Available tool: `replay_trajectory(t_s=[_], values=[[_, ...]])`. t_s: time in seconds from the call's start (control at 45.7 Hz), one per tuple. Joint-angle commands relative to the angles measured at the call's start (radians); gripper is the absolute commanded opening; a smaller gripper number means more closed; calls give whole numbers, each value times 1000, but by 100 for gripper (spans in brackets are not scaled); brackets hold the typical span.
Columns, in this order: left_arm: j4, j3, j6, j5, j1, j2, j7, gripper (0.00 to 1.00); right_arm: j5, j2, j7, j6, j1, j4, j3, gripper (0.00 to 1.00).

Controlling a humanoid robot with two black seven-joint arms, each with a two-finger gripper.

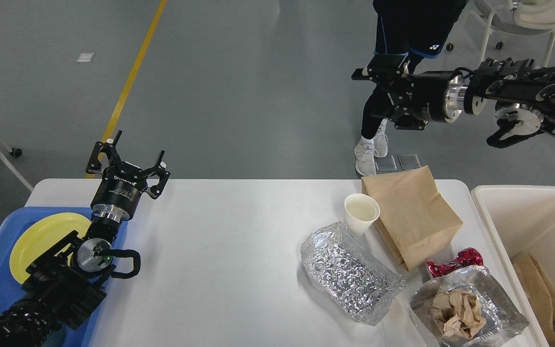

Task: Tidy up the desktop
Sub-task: 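Raise the right gripper and move it over the brown paper bag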

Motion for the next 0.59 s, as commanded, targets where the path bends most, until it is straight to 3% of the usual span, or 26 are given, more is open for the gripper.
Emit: replay_trajectory(t_s=[0.0, 0.066, 0.153, 0.197, 0.35, 0.569], values=[[0, 0, 0, 0, 0, 0, 0, 97, -44, 41, -37, 46, 149, 242, -91, 100], [0, 2, 0, 0, 0, 0, 0, 97, -100, 136, -130, 19, 275, 390, -203, 100], [0, 0, -3, 0, 0, 0, 0, 97, -95, 266, -301, -49, 418, 534, -285, 100], [0, 2, -3, 0, 0, 0, 0, 97, -86, 303, -356, -66, 464, 583, -288, 100], [0, 0, -4, 0, 0, 0, 0, 97, -46, 388, -367, -55, 550, 645, -288, 100], [0, 0, -4, 0, 0, 0, 0, 97, -11, 369, -365, -49, 570, 735, -308, 100]])
